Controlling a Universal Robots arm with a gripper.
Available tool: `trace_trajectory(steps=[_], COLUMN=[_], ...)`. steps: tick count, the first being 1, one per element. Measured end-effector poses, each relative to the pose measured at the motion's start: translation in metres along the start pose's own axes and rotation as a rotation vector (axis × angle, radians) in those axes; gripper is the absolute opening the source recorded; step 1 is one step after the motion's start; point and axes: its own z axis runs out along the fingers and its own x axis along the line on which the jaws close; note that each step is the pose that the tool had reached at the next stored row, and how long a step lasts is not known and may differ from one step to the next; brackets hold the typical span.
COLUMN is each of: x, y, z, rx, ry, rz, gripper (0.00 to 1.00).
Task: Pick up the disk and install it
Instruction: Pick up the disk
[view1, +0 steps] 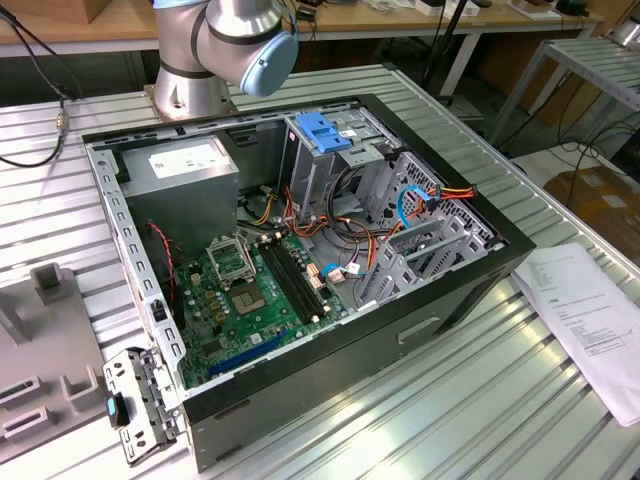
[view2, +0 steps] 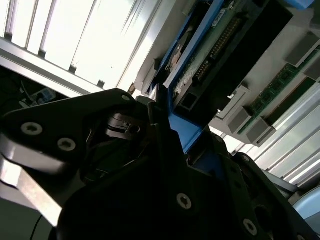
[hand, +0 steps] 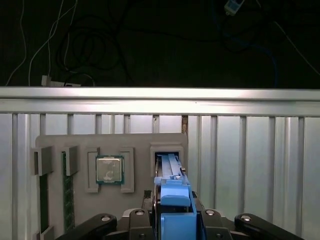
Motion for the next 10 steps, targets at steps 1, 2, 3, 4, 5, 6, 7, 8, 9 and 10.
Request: trace_trajectory(steps=[1,2,3,4,5,6,7,8,9,10], x=[0.0,0.0,0.0,0.0,0.0,0.0,0.0,0.0,0.0,0.0001], y=[0.0,0.0,0.0,0.0,0.0,0.0,0.0,0.0,-0.0002,-0.0003], z=[0.0001,0.0004,0.0004,0.0004,0.0004,0.0004,0.0004,0.0005,-0.0002,-0.0025], rx=[0.0,0.0002,0.0003,0.0002,0.0002,0.0002,0.0002,0.0002,0.0008,0.0008], ry=[0.0,-0.0001,-0.0001,-0.0001,-0.0001,-0.0001,-0.0001,-0.0001,-0.0003,-0.0004], rz=[0.0,0.0,0.0,0.0,0.0,0.0,0.0,0.0,0.0,0.0], gripper=[0.37,0.37,0.37,0.37,0.37,0.37,0.37,0.37,0.37,0.37])
